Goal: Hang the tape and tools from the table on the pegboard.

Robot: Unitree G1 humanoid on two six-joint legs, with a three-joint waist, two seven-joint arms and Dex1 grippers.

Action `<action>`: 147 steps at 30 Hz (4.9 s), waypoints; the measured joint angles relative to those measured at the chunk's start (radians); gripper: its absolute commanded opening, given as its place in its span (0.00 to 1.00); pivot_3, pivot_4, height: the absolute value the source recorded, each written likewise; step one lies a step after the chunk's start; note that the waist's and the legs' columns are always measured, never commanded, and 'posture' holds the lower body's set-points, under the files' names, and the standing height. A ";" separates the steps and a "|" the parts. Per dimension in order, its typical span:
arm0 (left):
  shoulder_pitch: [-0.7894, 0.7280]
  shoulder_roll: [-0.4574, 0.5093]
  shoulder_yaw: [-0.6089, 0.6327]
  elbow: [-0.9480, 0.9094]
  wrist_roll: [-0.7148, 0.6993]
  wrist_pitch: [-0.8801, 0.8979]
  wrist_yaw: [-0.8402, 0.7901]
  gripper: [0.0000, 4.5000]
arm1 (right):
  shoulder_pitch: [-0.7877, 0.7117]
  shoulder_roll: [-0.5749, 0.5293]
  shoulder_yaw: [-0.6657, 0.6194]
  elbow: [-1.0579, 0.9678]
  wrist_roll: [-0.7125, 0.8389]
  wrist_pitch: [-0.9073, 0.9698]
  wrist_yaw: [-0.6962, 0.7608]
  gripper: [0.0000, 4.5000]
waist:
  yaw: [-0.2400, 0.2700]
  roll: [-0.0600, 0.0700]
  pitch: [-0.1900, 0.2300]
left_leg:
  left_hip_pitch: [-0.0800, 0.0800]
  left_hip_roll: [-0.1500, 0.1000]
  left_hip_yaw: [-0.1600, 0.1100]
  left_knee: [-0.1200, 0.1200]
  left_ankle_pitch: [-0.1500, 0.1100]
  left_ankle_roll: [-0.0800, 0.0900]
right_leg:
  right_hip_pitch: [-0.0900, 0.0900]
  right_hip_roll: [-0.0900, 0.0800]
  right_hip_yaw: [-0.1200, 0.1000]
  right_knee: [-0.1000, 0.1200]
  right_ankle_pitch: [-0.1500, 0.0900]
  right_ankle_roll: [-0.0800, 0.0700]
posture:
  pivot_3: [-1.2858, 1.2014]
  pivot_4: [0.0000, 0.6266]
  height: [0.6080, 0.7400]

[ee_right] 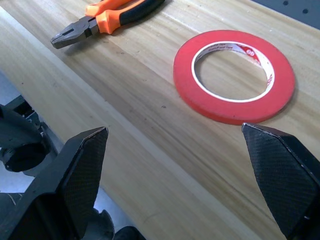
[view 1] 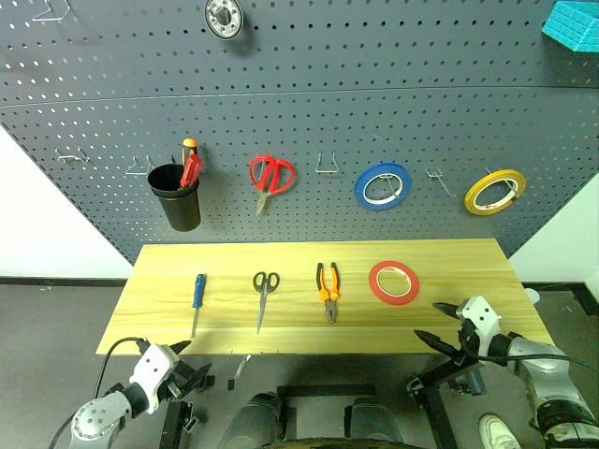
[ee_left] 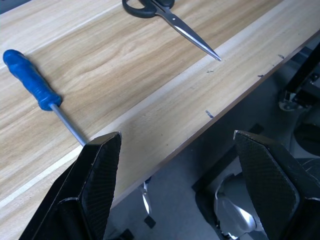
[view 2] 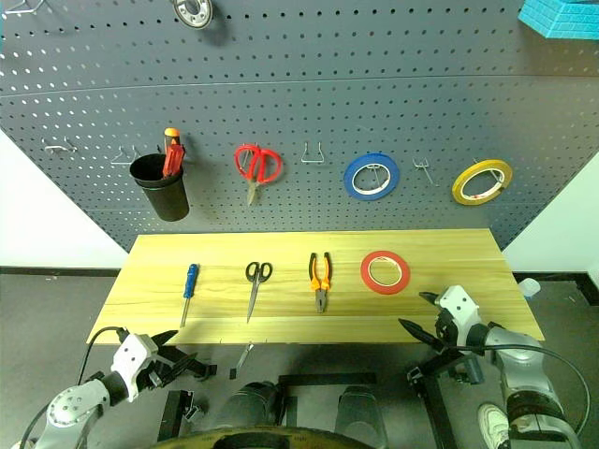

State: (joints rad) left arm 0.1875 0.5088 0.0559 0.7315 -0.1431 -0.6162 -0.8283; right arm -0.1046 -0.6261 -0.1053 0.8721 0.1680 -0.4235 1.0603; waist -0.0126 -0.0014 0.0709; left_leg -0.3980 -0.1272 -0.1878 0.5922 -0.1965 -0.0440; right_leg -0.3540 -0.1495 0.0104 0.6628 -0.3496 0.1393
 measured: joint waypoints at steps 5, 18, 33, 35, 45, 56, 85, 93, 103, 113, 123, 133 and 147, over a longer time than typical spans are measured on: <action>-0.041 -0.013 -0.004 0.064 0.024 -0.018 0.008 0.83 | -0.022 0.001 0.002 0.059 -0.028 -0.044 -0.016 1.00 | 0.000 0.000 0.000 | 0.000 0.000 0.000 0.000 0.000 0.000 | 0.000 0.000 0.000 0.000 0.000 0.000 | 0.51 0.07 1.00; -0.084 -0.038 -0.013 0.140 0.056 -0.055 0.024 0.83 | -0.042 0.011 0.002 0.136 -0.047 -0.096 -0.022 1.00 | -0.001 -0.001 0.000 | 0.000 0.000 0.000 0.000 0.000 0.000 | 0.000 0.000 0.000 0.000 0.000 0.000 | 0.50 0.07 1.00; -0.108 -0.038 -0.013 0.297 0.073 -0.158 0.020 0.83 | -0.093 0.010 0.007 0.301 -0.122 -0.160 -0.095 1.00 | -0.004 -0.001 0.000 | 0.001 0.000 0.000 0.000 0.000 0.000 | 0.000 0.000 0.000 0.000 0.000 0.000 | 0.50 0.07 1.00; -0.112 -0.038 -0.013 0.309 0.074 -0.161 0.016 0.83 | -0.096 0.010 0.011 0.310 -0.130 -0.164 -0.111 1.00 | -0.004 -0.001 0.000 | 0.001 0.000 0.000 0.000 0.000 0.000 | 0.000 0.000 0.000 0.000 0.000 0.000 | 0.50 0.07 1.00; -0.142 -0.067 -0.042 0.288 0.077 -0.172 -0.027 0.83 | -0.110 0.014 0.032 0.284 -0.156 -0.135 -0.124 1.00 | -0.006 0.000 0.000 | 0.001 0.000 0.000 0.000 0.001 0.002 | 0.000 0.000 0.000 0.000 0.000 0.000 | 0.50 0.06 1.00; -0.176 -0.084 -0.105 0.138 0.081 -0.094 -0.093 0.83 | -0.203 0.043 0.083 0.121 -0.156 0.010 -0.100 1.00 | -0.008 0.000 0.001 | 0.001 0.000 0.000 0.000 0.002 0.003 | 0.000 0.001 0.001 0.001 0.002 0.004 | 0.49 0.10 1.00; -0.143 -0.004 -0.248 -0.678 -0.021 0.529 -0.232 0.83 | -0.618 0.185 0.388 0.353 -0.460 0.377 -0.242 1.00 | -0.033 0.006 0.051 | -0.001 0.000 -0.001 -0.002 0.002 0.003 | -0.003 0.002 0.002 0.001 0.004 0.006 | 0.51 0.18 1.00; -0.153 -0.008 -0.261 -0.690 -0.021 0.550 -0.211 0.83 | -0.650 0.197 0.413 0.382 -0.495 0.400 -0.265 1.00 | -0.031 0.004 0.052 | 0.000 0.000 -0.001 -0.001 0.002 0.003 | -0.002 0.002 0.003 0.001 0.005 0.006 | 0.51 0.18 1.00; -0.154 0.002 -0.261 -0.690 -0.021 0.548 -0.203 0.84 | -0.660 0.197 0.415 0.394 -0.508 0.459 -0.229 0.52 | -0.029 0.002 0.051 | 0.001 0.000 -0.001 0.000 0.002 0.003 | 0.000 0.002 0.003 0.001 0.005 0.005 | 0.51 0.17 1.00; -0.153 0.003 -0.261 -0.682 -0.021 0.531 -0.191 0.84 | -0.654 0.193 0.399 0.389 -0.498 0.496 -0.207 0.15 | -0.028 0.001 0.050 | 0.002 0.000 -0.001 0.000 0.002 0.003 | 0.001 0.002 0.003 0.001 0.005 0.005 | 0.51 0.17 1.00; -0.054 -0.042 -0.179 -0.736 -0.065 0.454 -0.080 0.84 | -0.351 -0.044 0.334 0.090 -0.507 0.318 -0.454 0.15 | 0.001 0.001 0.051 | -0.011 -0.001 0.000 0.000 0.001 0.004 | -0.010 0.000 0.003 -0.002 0.005 0.006 | 0.49 0.18 1.00; -0.285 -0.281 -0.203 -0.603 -0.119 0.323 -0.072 0.84 | 0.009 -0.162 0.278 -0.396 -0.659 0.202 -0.845 0.15 | -0.010 0.000 0.059 | -0.013 0.000 0.016 0.006 0.001 0.006 | -0.011 0.000 0.012 -0.001 0.009 0.010 | 0.45 0.17 1.00; -0.438 -0.463 -0.228 -0.433 -0.177 0.234 -0.134 0.84 | -0.108 -0.274 0.251 -0.504 -0.860 0.082 -1.113 0.15 | -0.043 -0.004 0.060 | -0.013 0.000 0.017 0.006 0.001 0.009 | -0.009 0.001 0.013 -0.003 0.012 0.014 | 0.46 0.14 1.00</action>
State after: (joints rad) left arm -0.2508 0.0457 -0.1724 0.2984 -0.3202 -0.3818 -0.9625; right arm -0.2126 -0.9006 0.1457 0.3677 -0.6923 -0.3419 -0.0526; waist -0.0554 -0.0051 0.1313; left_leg -0.4110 -0.1269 -0.1705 0.5982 -0.1950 -0.0355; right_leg -0.3631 -0.1485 0.0235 0.6602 -0.3378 0.1533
